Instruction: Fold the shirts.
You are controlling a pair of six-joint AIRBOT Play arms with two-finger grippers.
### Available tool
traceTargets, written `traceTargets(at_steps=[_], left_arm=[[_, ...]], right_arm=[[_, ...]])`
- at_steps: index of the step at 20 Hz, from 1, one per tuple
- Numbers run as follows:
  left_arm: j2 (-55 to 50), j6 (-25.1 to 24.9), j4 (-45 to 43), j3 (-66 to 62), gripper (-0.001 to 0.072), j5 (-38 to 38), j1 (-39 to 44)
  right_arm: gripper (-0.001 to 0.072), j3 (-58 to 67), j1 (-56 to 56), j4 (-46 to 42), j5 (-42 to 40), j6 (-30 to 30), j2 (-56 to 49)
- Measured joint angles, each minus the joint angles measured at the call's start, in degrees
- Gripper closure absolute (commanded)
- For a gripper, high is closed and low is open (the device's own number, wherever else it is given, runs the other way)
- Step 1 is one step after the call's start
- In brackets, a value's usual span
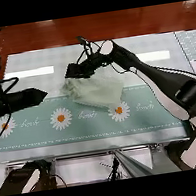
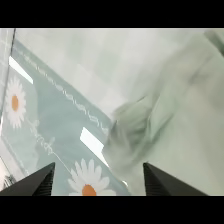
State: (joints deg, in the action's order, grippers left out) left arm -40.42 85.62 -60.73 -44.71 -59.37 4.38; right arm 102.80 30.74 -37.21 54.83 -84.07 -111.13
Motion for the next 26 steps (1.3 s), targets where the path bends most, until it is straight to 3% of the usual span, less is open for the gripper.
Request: traceTargets(at_steps=[3, 6, 9, 10, 12, 14, 16, 18, 22, 26], left_arm=[[-0.55, 0.76, 0.39, 2.03, 0.0683, 1.95, 0.35], [-0.76, 1.01, 0.68, 2.78, 0.0683, 2.56, 0.46], [-0.83, 1.18, 0.74, 3.08, 0.0683, 3.06, 0.52], [-0.87, 1.16, 0.74, 3.15, 0.0683, 3.08, 0.52], [-0.87, 1.14, 0.74, 3.23, 0.0683, 3.15, 0.52], [-0.87, 1.11, 0.74, 3.26, 0.0683, 3.19, 0.52], [-0.90, 0.98, 0.76, 3.30, 0.0683, 3.28, 0.52], [-1.01, 0.98, 0.76, 3.30, 0.0683, 3.32, 0.52], [-1.64, 0.98, 0.76, 3.30, 0.0683, 3.41, 0.52], [-2.75, 1.01, 0.76, 3.30, 0.0683, 3.48, 0.52]], right_arm=[[0.0083, 0.59, -5.53, 2.80, 1.68, -0.48, 2.34], [0.0084, 0.74, -14.67, 1.33, 11.89, 0.09, 9.11], [0.0084, -4.52, -22.84, -13.81, 23.65, -0.57, 21.38], [0.0084, -8.94, -24.85, -20.33, 24.28, -2.21, 26.49], [0.0085, -22.27, -28.11, -32.46, 22.08, -7.50, 38.21], [0.0085, -38.51, -29.73, -36.30, 15.47, -13.07, 49.11], [0.0085, -53.83, -30.67, -32.50, 6.45, -16.94, 56.11], [0.0085, -64.87, -31.06, -22.08, -0.96, -16.35, 58.34], [0.0085, -72.76, -30.84, -1.38, -6.12, -4.61, 52.00], [0.0085, -69.07, -25.73, 9.14, -5.81, 4.81, 39.45]])
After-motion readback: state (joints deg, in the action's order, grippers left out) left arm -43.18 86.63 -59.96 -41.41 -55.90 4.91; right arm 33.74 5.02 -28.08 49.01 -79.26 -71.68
